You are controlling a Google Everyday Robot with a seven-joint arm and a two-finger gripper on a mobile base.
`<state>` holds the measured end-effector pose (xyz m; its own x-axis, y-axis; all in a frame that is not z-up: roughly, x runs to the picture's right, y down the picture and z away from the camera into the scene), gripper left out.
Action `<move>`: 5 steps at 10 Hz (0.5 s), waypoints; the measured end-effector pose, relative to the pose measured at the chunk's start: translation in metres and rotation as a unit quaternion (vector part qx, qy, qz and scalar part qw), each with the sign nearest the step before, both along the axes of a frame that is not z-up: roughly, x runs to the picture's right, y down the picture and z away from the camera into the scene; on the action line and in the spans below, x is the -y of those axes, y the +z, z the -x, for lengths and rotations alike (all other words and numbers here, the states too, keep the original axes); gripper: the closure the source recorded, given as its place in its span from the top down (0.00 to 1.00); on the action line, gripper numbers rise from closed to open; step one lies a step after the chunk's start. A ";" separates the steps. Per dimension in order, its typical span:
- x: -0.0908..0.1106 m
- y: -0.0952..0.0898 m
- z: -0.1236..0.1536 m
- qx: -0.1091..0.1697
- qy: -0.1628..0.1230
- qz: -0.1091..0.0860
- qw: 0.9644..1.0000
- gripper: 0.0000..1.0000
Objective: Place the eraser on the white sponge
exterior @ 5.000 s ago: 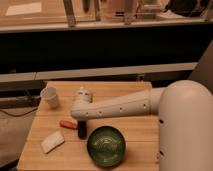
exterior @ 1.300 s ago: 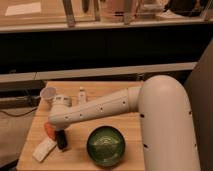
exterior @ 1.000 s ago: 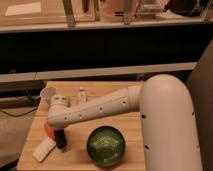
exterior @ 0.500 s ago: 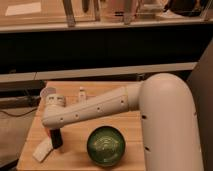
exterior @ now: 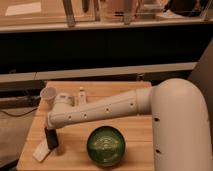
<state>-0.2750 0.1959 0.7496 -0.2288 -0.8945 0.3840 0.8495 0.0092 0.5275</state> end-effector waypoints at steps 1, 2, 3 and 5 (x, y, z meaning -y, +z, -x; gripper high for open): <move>-0.003 0.000 0.002 0.010 0.006 0.008 1.000 0.04; -0.004 0.000 0.004 0.017 0.012 0.015 1.000 0.04; -0.004 0.001 0.003 0.021 0.017 0.017 0.999 0.04; -0.004 0.002 0.003 0.034 0.030 0.027 0.999 0.04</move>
<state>-0.2777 0.2003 0.7520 -0.2026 -0.8857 0.4178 0.8089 0.0892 0.5812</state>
